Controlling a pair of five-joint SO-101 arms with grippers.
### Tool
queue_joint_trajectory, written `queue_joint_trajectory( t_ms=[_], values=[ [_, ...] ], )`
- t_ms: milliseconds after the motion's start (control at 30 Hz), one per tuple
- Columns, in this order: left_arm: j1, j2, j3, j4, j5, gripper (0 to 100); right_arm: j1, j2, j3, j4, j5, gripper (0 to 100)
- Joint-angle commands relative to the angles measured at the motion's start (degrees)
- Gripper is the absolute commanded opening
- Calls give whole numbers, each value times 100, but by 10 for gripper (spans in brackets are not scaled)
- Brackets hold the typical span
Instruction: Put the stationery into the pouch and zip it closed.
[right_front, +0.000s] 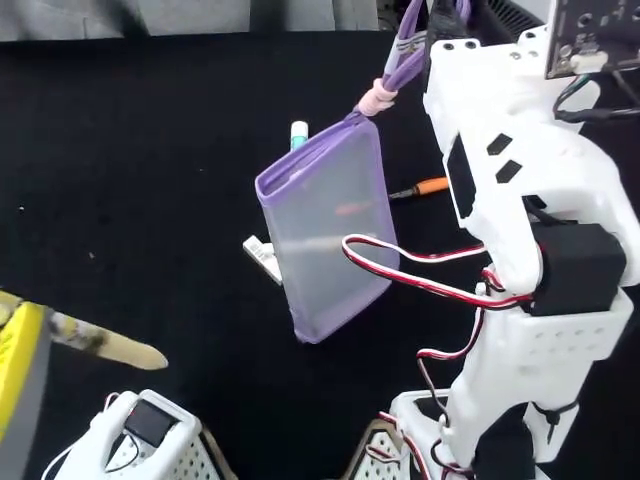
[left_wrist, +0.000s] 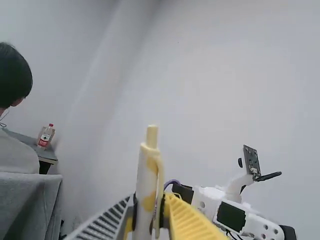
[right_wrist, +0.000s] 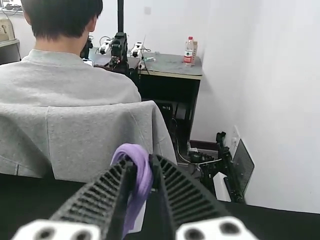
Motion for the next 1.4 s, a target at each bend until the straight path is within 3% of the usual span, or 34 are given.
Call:
queue_joint_trajectory(
  t_ms=[0, 133, 333, 433, 567, 767, 900, 1367],
  values=[
    [4, -800, 2123, -1143, -70, 29, 53, -189, -22, 18, 53, 12],
    [13, -1811, 4743, -3402, -70, 29, 53, -189, -13, 18, 53, 12],
    [13, -3297, 8321, -7578, -70, 29, 53, -189, -31, 26, 53, 12],
    [-4, -3446, 9525, -8897, -70, 28, 53, -189, -31, 26, 53, 12],
    [-4, -3446, 10343, -9231, -105, 28, 53, -189, -31, 26, 53, 12],
    [-4, -3490, 11020, -9934, -1011, 28, 53, -189, -22, 26, 53, 12],
    [4, -3490, 11415, -10435, -1143, 28, 53, -189, -22, 26, 53, 12],
    [-189, -3490, 12092, -10444, -1116, 28, 53, -189, -31, 26, 62, 12]
  ],
)
